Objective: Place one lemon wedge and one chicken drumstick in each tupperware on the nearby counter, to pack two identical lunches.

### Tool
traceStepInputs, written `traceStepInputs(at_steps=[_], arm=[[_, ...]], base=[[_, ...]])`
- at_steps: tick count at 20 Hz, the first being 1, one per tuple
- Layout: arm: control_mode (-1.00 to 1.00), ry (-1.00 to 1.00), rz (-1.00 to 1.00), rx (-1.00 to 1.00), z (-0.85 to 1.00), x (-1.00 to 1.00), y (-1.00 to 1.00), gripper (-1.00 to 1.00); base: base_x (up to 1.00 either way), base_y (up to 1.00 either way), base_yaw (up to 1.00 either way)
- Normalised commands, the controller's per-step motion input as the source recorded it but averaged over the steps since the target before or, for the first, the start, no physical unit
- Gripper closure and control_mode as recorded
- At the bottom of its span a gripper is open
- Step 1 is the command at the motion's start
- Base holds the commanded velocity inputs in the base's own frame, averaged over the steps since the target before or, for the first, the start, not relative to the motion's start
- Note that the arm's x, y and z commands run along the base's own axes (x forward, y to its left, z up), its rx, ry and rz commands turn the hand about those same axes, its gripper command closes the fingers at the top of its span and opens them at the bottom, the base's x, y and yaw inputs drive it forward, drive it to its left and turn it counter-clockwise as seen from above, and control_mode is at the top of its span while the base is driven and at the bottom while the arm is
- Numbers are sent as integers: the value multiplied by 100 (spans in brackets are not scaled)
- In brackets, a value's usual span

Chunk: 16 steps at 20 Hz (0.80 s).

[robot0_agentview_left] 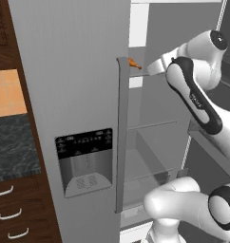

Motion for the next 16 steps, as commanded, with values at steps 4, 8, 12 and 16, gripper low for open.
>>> traceStepInputs(at_steps=[4,8,12,16], arm=[[-100,12,9,8,-5,86,0,-100],[-100,11,7,0,-17,90,0,-100],[-100,2,5,0,-30,85,0,-100],[-100,0,4,0,-28,74,2,-100]], base=[[0,0,0],[0,0,0],[0,0,0],[0,0,0]])
